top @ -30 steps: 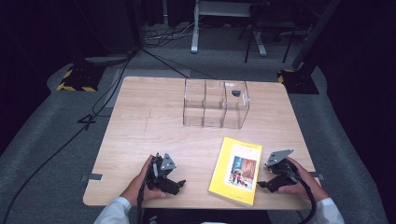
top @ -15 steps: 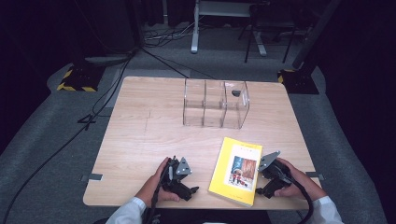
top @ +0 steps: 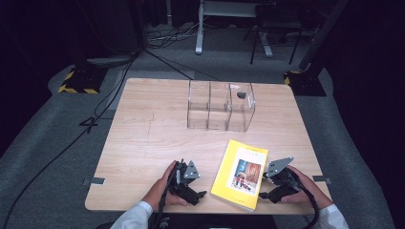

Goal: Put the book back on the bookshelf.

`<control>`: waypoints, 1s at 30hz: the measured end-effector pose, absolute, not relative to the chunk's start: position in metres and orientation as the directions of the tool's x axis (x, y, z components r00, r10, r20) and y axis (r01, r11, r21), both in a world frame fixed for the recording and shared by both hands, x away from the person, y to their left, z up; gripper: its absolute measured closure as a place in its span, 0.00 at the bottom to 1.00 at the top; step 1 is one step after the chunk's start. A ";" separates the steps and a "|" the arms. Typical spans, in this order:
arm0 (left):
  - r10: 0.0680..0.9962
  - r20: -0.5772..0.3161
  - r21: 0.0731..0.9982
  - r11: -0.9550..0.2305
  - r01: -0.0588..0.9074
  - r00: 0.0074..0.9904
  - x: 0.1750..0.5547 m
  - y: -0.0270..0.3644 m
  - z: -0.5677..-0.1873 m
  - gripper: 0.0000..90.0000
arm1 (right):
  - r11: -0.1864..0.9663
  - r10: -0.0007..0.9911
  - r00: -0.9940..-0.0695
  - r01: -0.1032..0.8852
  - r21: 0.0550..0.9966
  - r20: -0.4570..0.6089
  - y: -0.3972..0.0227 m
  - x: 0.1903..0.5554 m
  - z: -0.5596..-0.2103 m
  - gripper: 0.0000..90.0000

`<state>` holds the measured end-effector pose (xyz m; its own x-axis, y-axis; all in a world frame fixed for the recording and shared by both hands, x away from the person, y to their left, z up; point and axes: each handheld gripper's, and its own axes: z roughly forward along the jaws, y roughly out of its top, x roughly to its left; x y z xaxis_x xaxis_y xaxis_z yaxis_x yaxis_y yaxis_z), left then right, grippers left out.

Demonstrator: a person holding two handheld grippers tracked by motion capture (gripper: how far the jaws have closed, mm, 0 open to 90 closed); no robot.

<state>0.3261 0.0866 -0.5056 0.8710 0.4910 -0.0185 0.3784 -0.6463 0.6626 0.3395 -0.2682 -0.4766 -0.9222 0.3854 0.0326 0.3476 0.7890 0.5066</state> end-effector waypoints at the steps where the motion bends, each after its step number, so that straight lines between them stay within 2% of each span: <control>1: 0.493 -0.018 0.662 -0.646 0.380 0.870 0.326 0.086 -0.505 0.01 | 0.781 0.391 -0.920 0.352 0.515 0.037 -0.269 0.339 -0.476 0.24; 8: 0.488 -0.020 0.665 -0.645 0.376 0.873 0.325 0.087 -0.506 0.01 | 0.742 0.412 -0.911 0.354 0.569 0.030 -0.270 0.336 -0.469 0.25; 11: 0.487 -0.015 0.667 -0.646 0.371 0.873 0.324 0.087 -0.505 0.02 | 0.721 0.414 -0.909 0.356 0.595 0.043 -0.269 0.336 -0.466 0.28; 17: 0.467 -0.026 0.677 -0.642 0.360 0.884 0.321 0.088 -0.504 0.07 | 0.713 0.412 -0.910 0.345 0.610 0.034 -0.265 0.335 -0.463 0.28; 18: 0.454 -0.026 0.677 -0.648 0.350 0.891 0.319 0.087 -0.503 0.10 | 0.708 0.412 -0.911 0.341 0.619 0.031 -0.264 0.334 -0.462 0.28; 19: 0.439 -0.035 0.686 -0.643 0.341 0.898 0.318 0.086 -0.501 0.23 | 0.700 0.413 -0.910 0.339 0.628 0.031 -0.264 0.334 -0.460 0.28; 20: 0.432 -0.044 0.692 -0.637 0.339 0.901 0.316 0.084 -0.499 0.23 | 0.700 0.413 -0.910 0.339 0.628 0.031 -0.264 0.334 -0.460 0.28; 22: 0.412 -0.034 0.704 -0.637 0.315 0.910 0.310 0.078 -0.494 0.16 | 0.690 0.415 -0.909 0.339 0.640 0.034 -0.262 0.333 -0.458 0.28; 23: 0.392 -0.035 0.713 -0.634 0.298 0.919 0.308 0.073 -0.492 0.20 | 0.687 0.414 -0.910 0.339 0.643 0.037 -0.262 0.333 -0.457 0.28; 30: 0.308 0.004 0.735 -0.646 0.206 0.951 0.287 0.032 -0.483 0.18 | 0.679 0.401 -0.915 0.328 0.656 0.043 -0.252 0.329 -0.454 0.28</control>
